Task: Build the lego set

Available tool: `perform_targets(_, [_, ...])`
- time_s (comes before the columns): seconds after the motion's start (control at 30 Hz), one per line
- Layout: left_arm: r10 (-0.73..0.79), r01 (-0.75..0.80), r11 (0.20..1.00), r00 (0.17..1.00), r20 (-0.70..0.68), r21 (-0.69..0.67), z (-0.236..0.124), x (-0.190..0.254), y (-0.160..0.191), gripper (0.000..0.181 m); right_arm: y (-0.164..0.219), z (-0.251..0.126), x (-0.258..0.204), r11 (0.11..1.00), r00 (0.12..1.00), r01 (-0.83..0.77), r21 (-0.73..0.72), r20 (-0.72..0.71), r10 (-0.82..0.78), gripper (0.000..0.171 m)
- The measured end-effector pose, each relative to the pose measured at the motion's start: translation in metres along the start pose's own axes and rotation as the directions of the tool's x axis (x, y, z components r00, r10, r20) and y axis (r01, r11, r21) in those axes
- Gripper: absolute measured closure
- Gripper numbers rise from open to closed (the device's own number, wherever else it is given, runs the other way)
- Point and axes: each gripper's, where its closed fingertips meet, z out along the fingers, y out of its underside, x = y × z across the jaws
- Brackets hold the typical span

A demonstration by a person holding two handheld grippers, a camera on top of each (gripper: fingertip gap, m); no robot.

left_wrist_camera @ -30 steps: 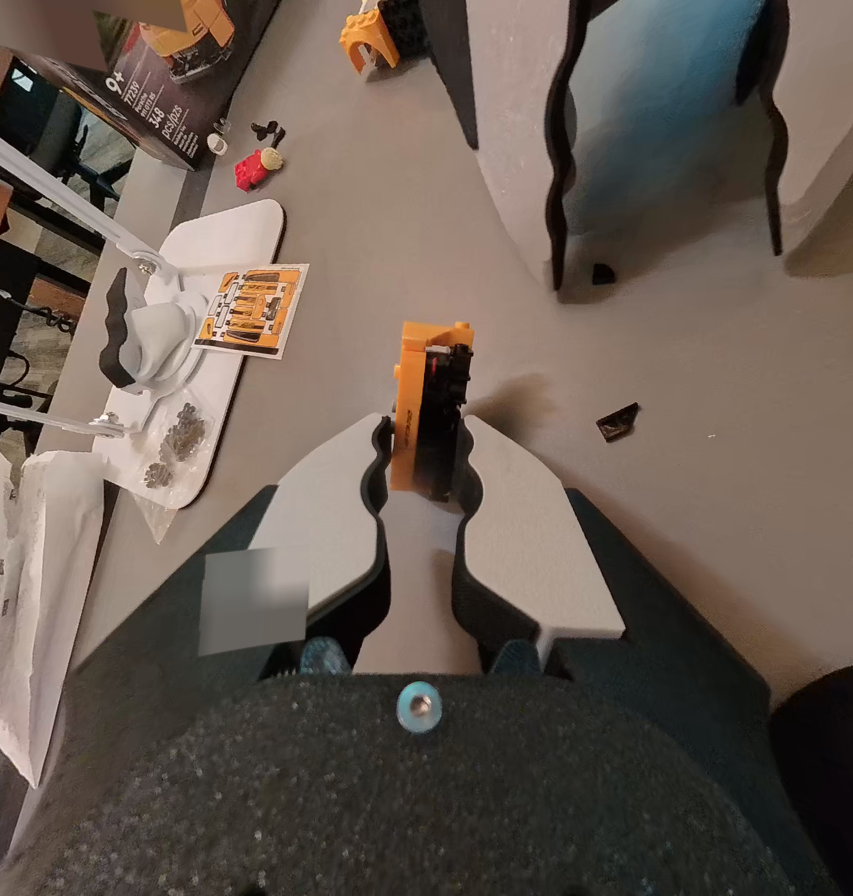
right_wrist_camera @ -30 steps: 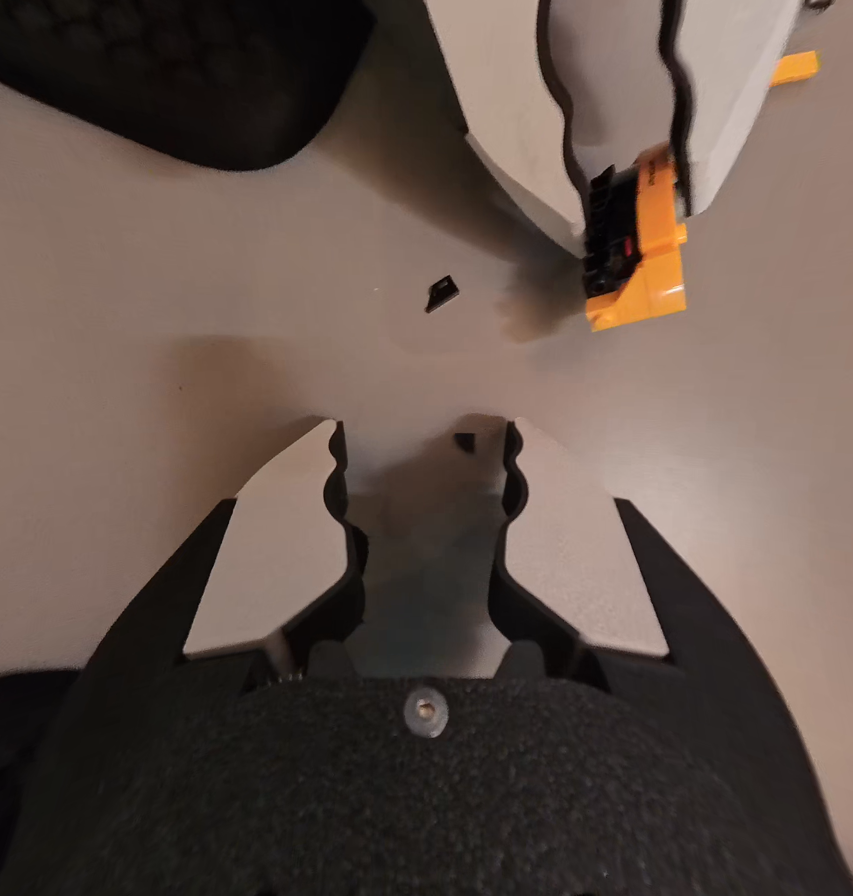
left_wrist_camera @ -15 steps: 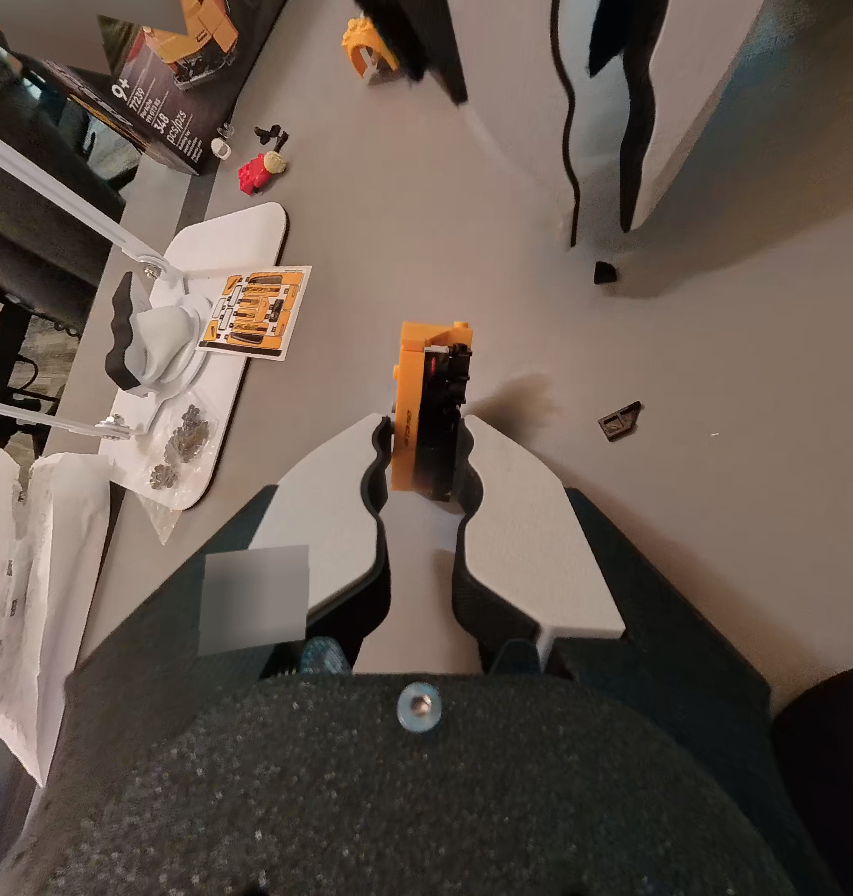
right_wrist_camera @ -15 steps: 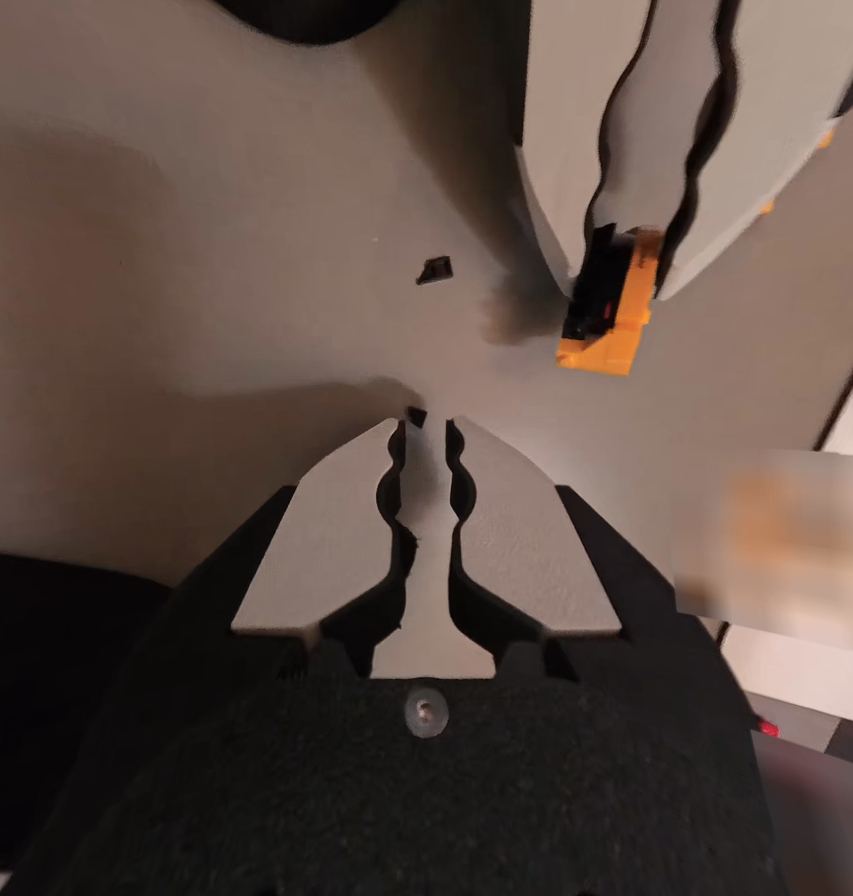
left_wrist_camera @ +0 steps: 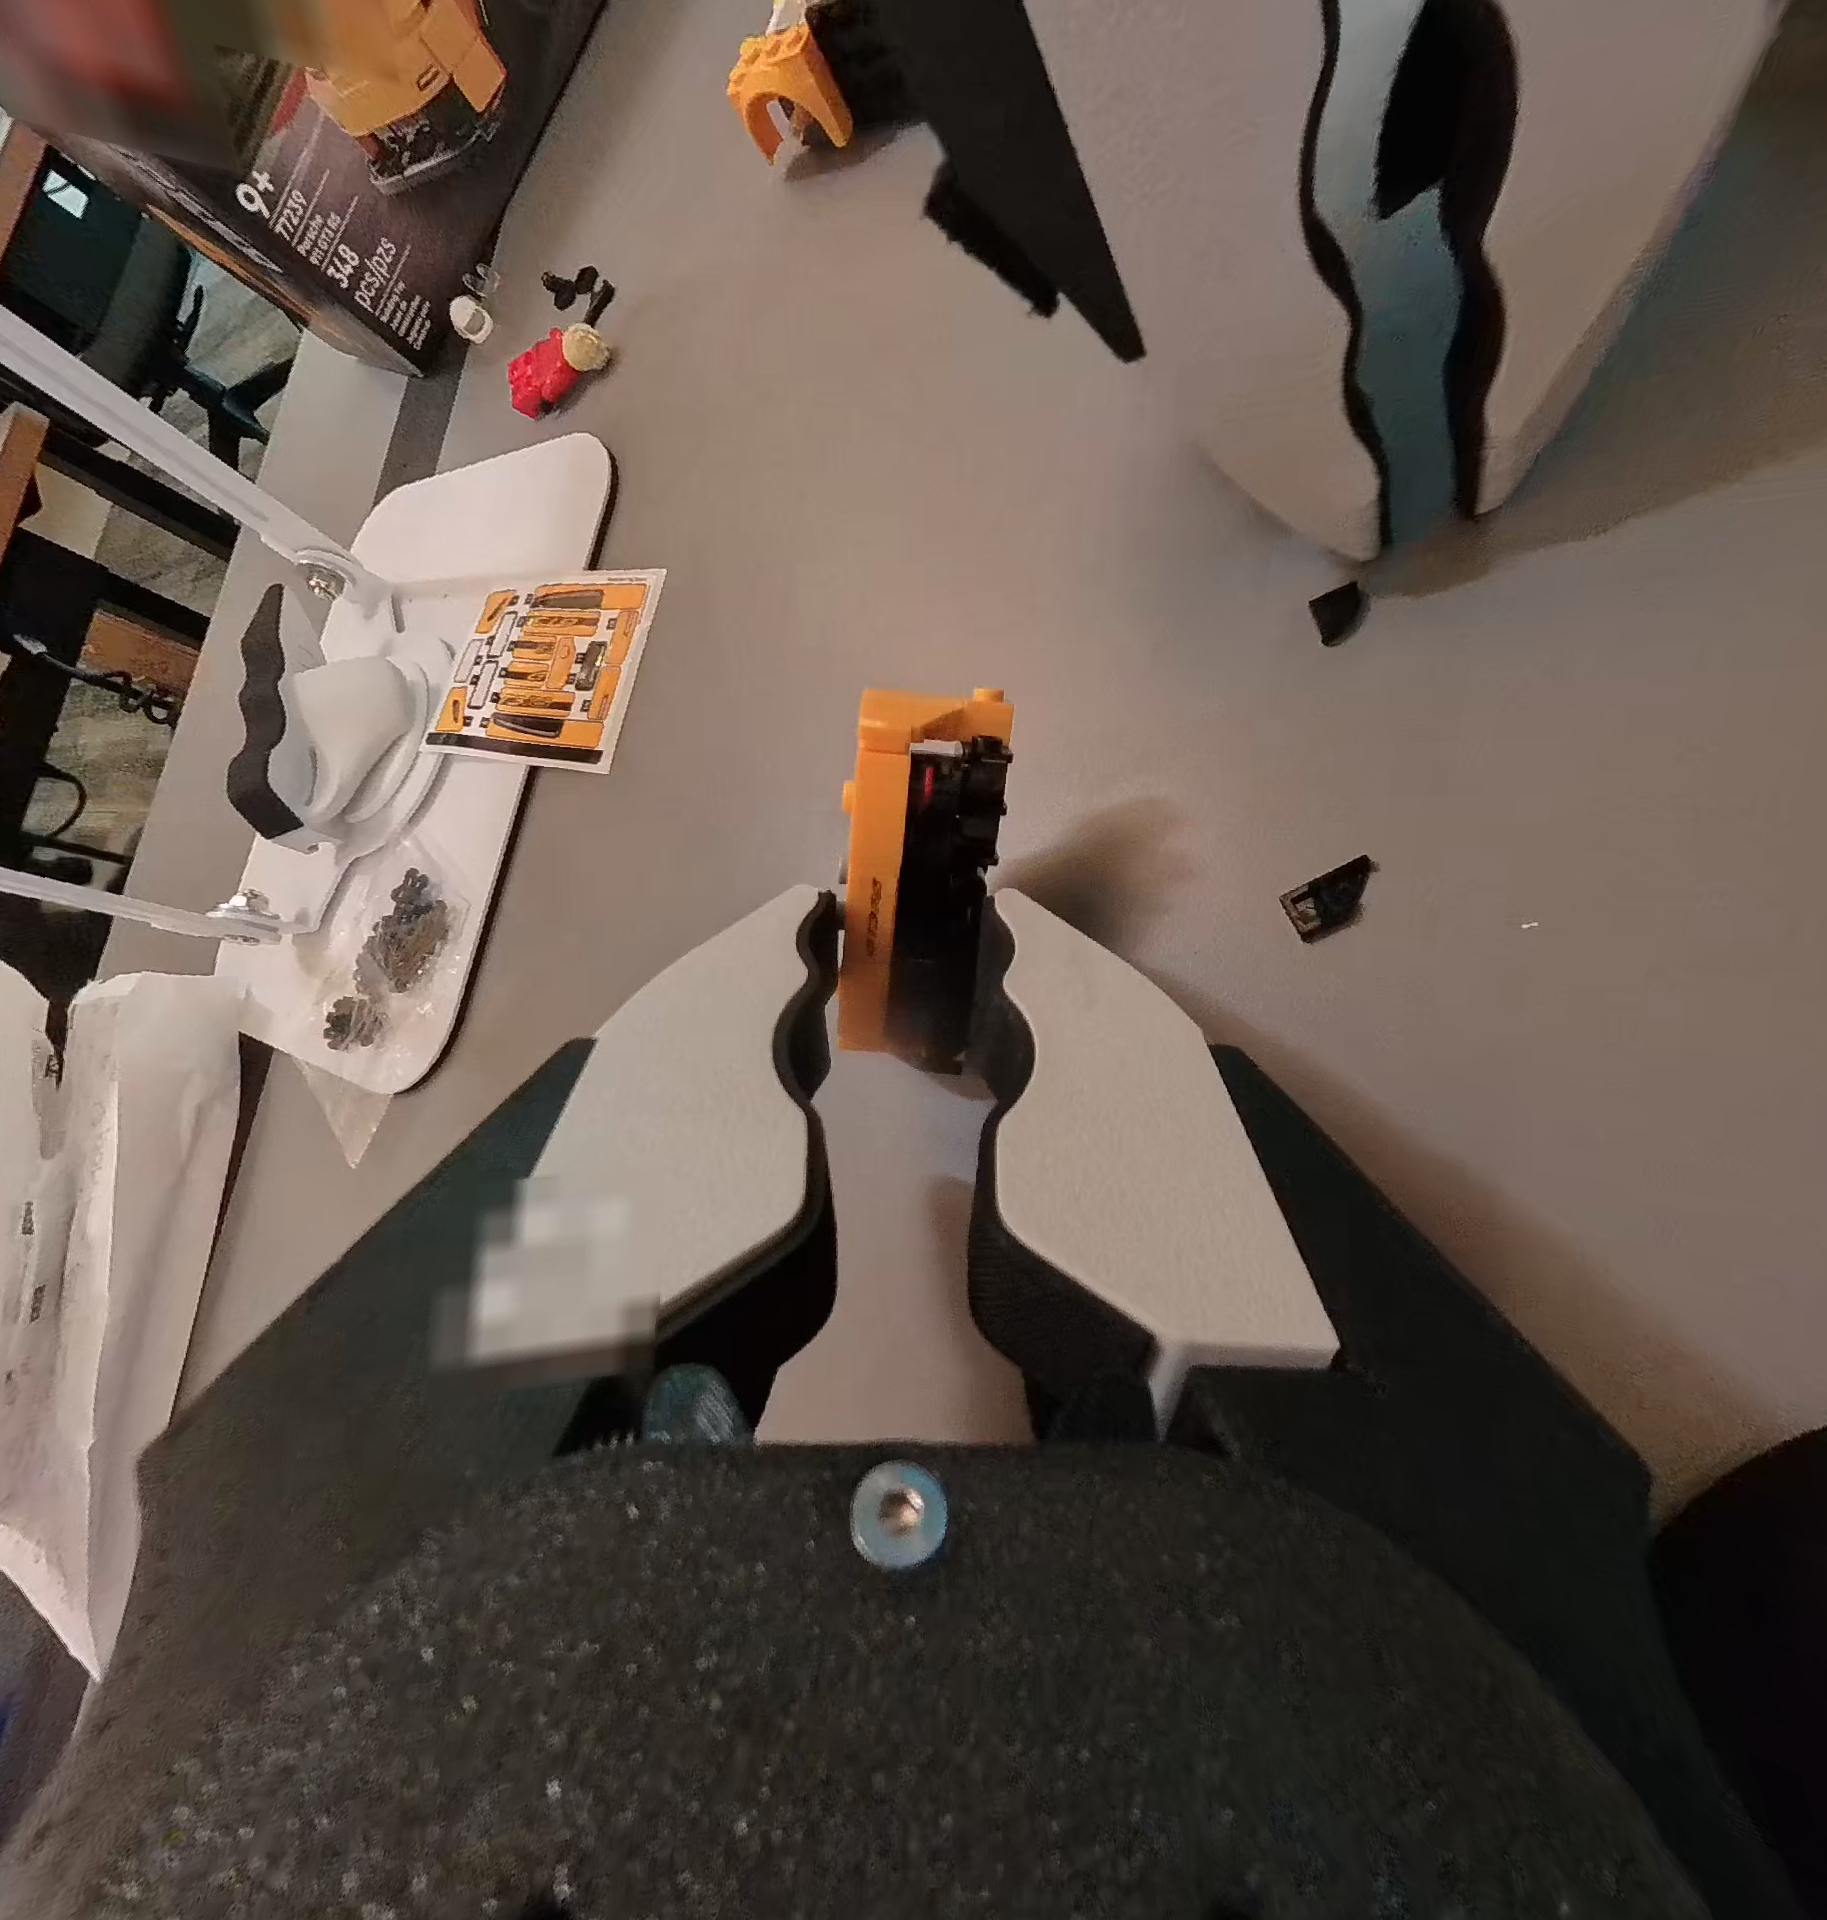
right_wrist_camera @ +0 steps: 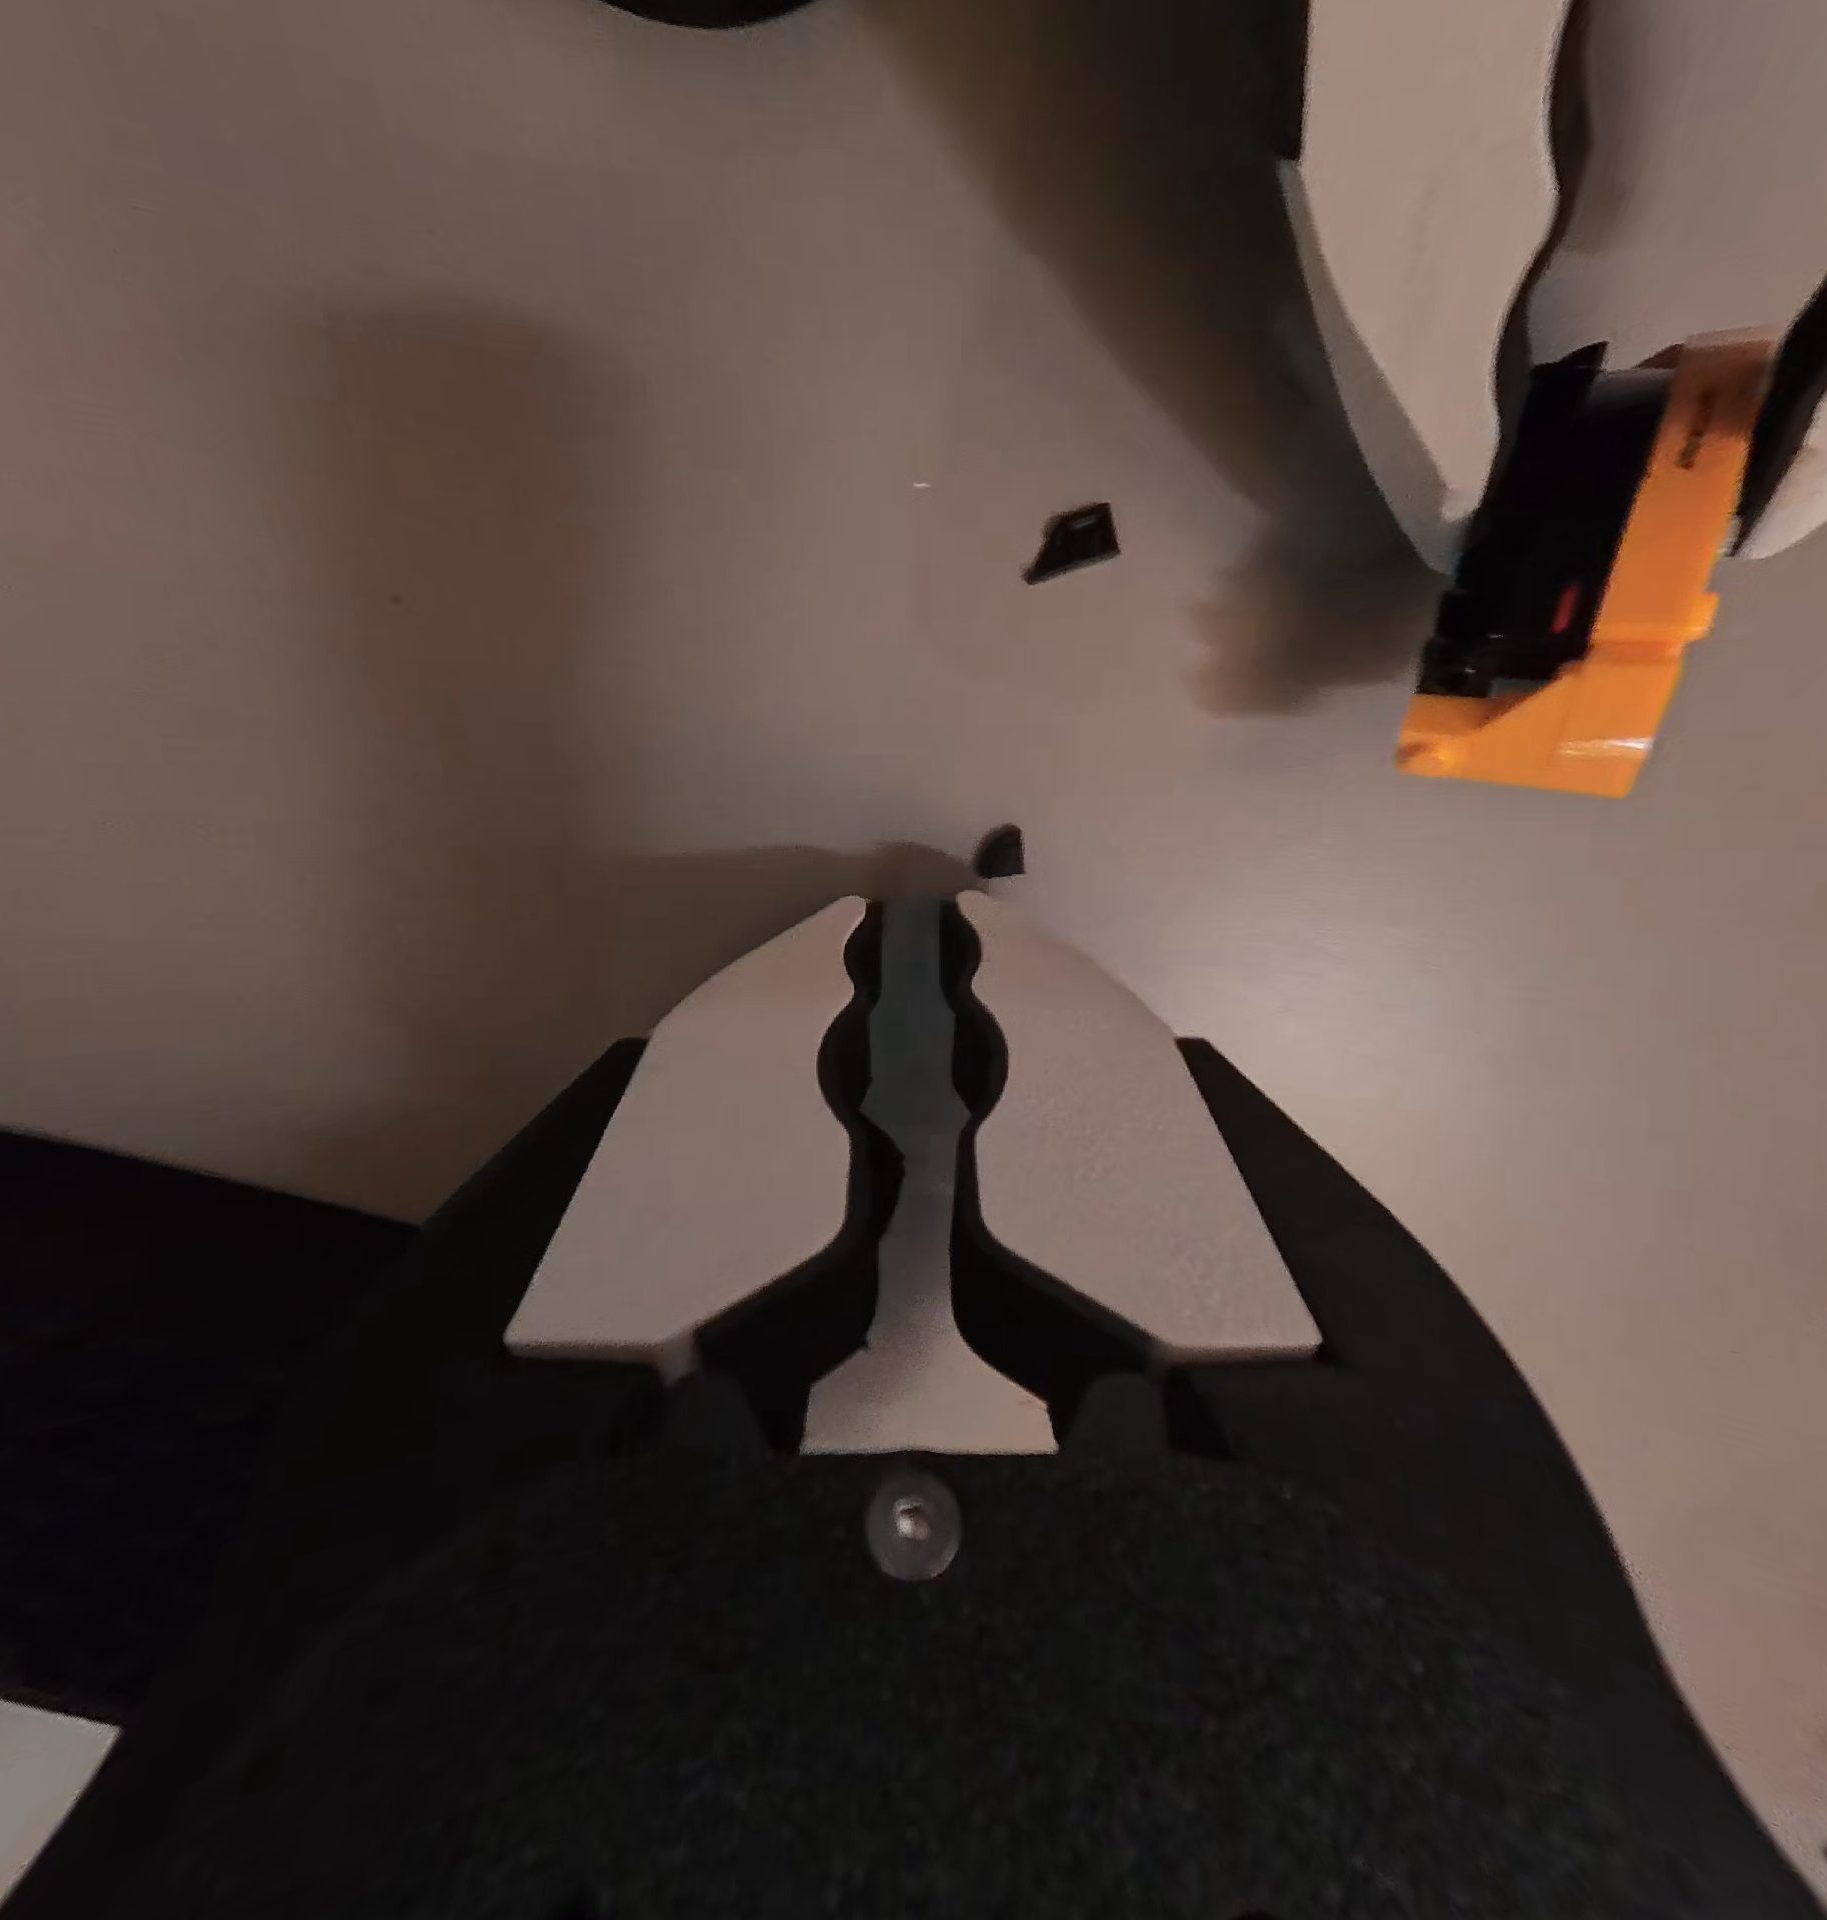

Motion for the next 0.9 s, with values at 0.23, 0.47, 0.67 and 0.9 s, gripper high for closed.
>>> perform_targets(0.23, [0.002,-0.002,1.000,1.000,-0.001,-0.001,0.000,0.000,0.000,0.156,-0.004,-0.003,0.013,0.999,0.996,-0.028,0.039,-0.086,0.032,0.162])
perform_targets(0.47, [0.002,-0.002,1.000,1.000,-0.002,-0.001,0.000,0.000,0.000,0.156,-0.005,0.001,0.016,0.999,0.995,-0.034,0.030,-0.096,0.037,0.168])
perform_targets(0.67, [0.002,-0.002,1.000,1.000,-0.002,-0.001,0.000,0.000,0.000,0.156,-0.010,0.001,0.019,0.998,0.991,-0.034,0.048,-0.127,0.040,0.164])
perform_targets(0.9, [0.002,-0.002,1.000,1.000,-0.004,-0.002,0.000,0.000,0.000,0.156,-0.010,0.001,0.020,0.999,0.993,-0.025,0.048,-0.113,0.031,0.163])
